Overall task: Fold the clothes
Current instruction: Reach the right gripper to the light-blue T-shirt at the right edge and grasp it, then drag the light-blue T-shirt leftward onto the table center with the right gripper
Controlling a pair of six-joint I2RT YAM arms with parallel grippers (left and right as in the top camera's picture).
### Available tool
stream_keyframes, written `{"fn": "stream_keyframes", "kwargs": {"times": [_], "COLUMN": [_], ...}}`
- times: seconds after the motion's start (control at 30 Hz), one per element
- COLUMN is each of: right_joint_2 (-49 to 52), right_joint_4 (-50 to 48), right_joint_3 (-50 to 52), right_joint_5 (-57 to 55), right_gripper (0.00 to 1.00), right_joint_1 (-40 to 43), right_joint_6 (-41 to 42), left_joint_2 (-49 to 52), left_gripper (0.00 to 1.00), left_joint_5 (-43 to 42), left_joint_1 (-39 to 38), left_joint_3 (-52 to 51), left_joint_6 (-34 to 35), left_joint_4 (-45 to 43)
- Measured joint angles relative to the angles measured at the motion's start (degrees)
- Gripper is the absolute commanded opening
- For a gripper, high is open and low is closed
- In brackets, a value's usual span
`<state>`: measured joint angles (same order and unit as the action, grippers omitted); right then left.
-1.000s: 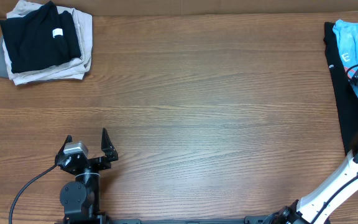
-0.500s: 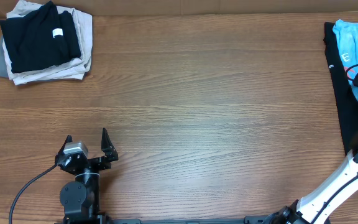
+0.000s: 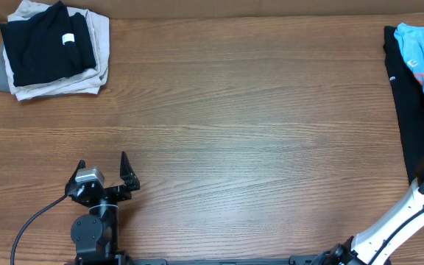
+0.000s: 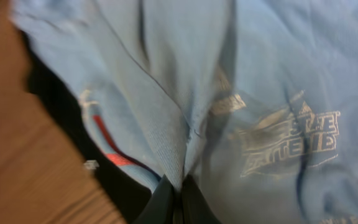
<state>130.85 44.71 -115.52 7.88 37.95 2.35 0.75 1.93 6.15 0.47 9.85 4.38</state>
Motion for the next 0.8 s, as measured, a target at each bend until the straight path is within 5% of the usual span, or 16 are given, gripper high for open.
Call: {"fn": "stream_keyframes", "kwargs": {"times": [0.3, 0.8], "right_joint_2": [-13.35, -16.79], "right_joint_4": [0.31, 1.84], "right_joint_3": [-1.03, -2.23], "right_joint_5": [15.72, 21.92], "right_gripper": [0.04, 0.06], "right_joint_1": [-3.98, -49.46], "right_joint_6": [0.66, 1.84], "left_joint_2": [0.00, 0.00], "left_gripper": [1.00, 1.00], "left_joint_5": [0.00, 0.00], "left_joint_1": [0.00, 0.00], "left_joint_3": [0.00, 0.00], "left_joint_6": [0.00, 0.00], "left_joint_4": [0.02, 0.00]}}
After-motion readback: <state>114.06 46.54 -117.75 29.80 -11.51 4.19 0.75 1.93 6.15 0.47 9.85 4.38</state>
